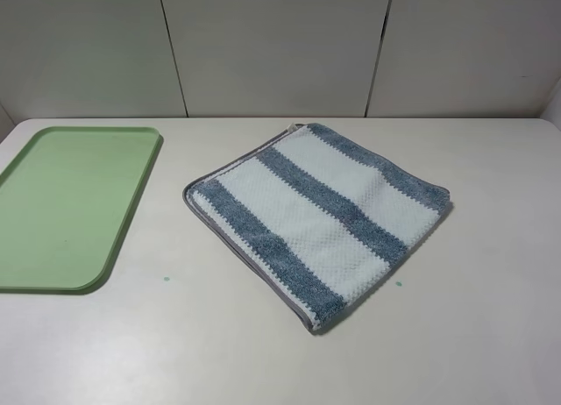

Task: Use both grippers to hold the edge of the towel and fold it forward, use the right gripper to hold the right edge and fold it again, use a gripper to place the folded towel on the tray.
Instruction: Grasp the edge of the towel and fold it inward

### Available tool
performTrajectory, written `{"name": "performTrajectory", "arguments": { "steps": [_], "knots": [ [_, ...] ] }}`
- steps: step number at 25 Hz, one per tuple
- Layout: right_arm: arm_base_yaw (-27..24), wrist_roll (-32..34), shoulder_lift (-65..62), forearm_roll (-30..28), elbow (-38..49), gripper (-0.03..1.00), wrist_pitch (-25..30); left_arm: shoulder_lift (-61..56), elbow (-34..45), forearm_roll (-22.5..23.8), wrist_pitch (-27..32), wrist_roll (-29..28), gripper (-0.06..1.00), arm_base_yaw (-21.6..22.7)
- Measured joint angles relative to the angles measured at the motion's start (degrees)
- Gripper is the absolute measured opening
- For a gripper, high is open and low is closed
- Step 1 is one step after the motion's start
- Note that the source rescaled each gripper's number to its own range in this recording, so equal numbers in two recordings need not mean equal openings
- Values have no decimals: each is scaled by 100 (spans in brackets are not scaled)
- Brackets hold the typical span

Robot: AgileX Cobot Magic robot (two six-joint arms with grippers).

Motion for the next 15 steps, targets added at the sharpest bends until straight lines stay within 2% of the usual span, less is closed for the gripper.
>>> {"name": "performTrajectory", "arguments": {
  "steps": [15],
  "knots": [
    [0, 0, 0, 0, 0, 100, 0, 0, 0, 0, 0, 0, 100, 0]
  ]
}}
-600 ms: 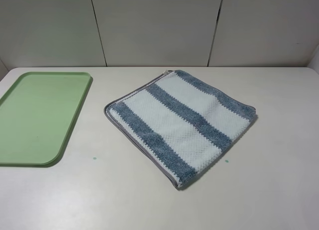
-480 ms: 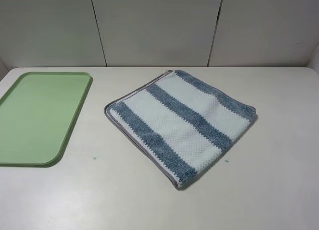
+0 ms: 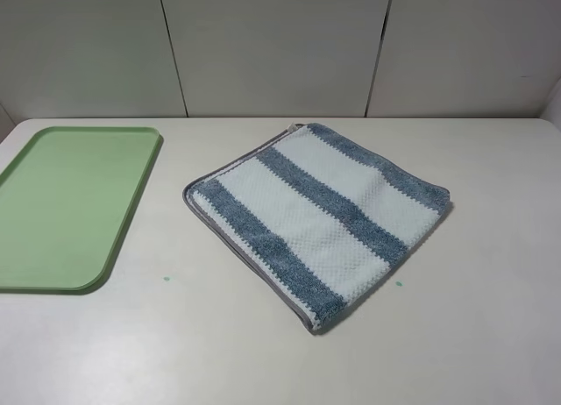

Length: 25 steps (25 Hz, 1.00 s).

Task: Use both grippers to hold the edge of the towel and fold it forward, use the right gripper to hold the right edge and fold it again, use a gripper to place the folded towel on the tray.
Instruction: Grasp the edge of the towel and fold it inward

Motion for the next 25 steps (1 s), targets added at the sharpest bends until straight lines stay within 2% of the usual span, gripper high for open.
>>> {"name": "performTrajectory", "arguments": {
  "steps": [25],
  "knots": [
    [0, 0, 0, 0, 0, 100, 0, 0, 0, 0, 0, -2, 100, 0]
  ]
}}
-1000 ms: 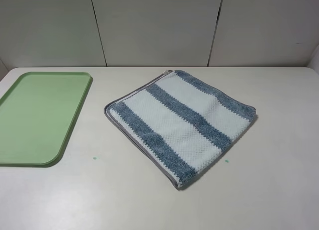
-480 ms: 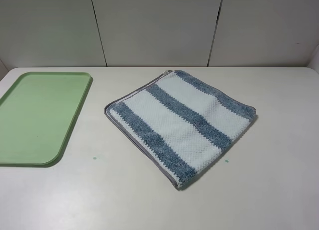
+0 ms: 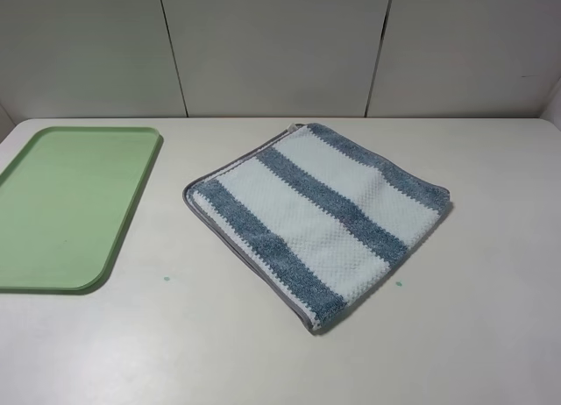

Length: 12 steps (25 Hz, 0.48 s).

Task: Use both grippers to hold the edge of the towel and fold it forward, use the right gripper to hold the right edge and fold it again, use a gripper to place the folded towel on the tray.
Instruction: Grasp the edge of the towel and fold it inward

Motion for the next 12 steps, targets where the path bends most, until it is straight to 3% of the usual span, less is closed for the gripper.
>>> {"name": "performTrajectory", "arguments": {
  "steps": [12],
  "knots": [
    [0, 0, 162, 1, -41, 100, 6, 3, -367, 0, 31, 0, 100, 0]
  ]
}}
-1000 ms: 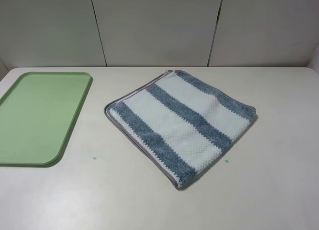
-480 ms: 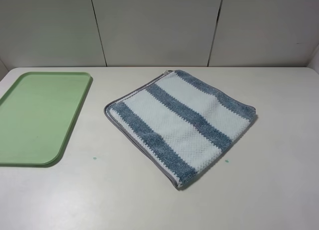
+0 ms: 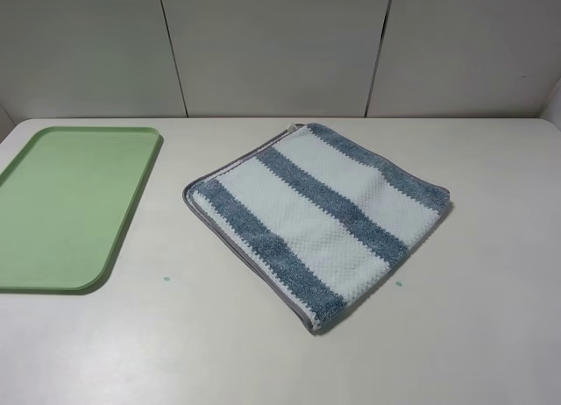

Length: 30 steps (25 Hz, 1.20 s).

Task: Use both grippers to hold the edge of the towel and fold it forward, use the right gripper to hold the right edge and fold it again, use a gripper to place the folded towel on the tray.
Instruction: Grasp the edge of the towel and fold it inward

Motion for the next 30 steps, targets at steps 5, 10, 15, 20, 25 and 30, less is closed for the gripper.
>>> {"name": "performTrajectory", "arguments": {
  "steps": [5, 10, 15, 20, 25, 30],
  "knots": [
    [0, 0, 1021, 15, -473, 100, 12, 778, -542, 0, 174, 90, 100, 0],
    [0, 55, 2143, 15, -1153, 100, 12, 1969, -1076, 0, 187, 442, 100, 0],
    [0, 408, 3108, 22, -1885, 100, 25, 3039, -1562, 0, 141, 626, 99, -32],
    [106, 464, 4169, 48, -2686, 100, 403, 3782, -1630, 0, -257, 674, 98, -583],
    [739, 694, 5329, -34, -3483, 100, 743, 4588, -1637, 38, -583, 693, 98, -1389],
    [1018, 1353, 6482, -114, -3973, 100, 876, 5666, -1974, 38, -819, 578, 98, -2103]
  ]
}}
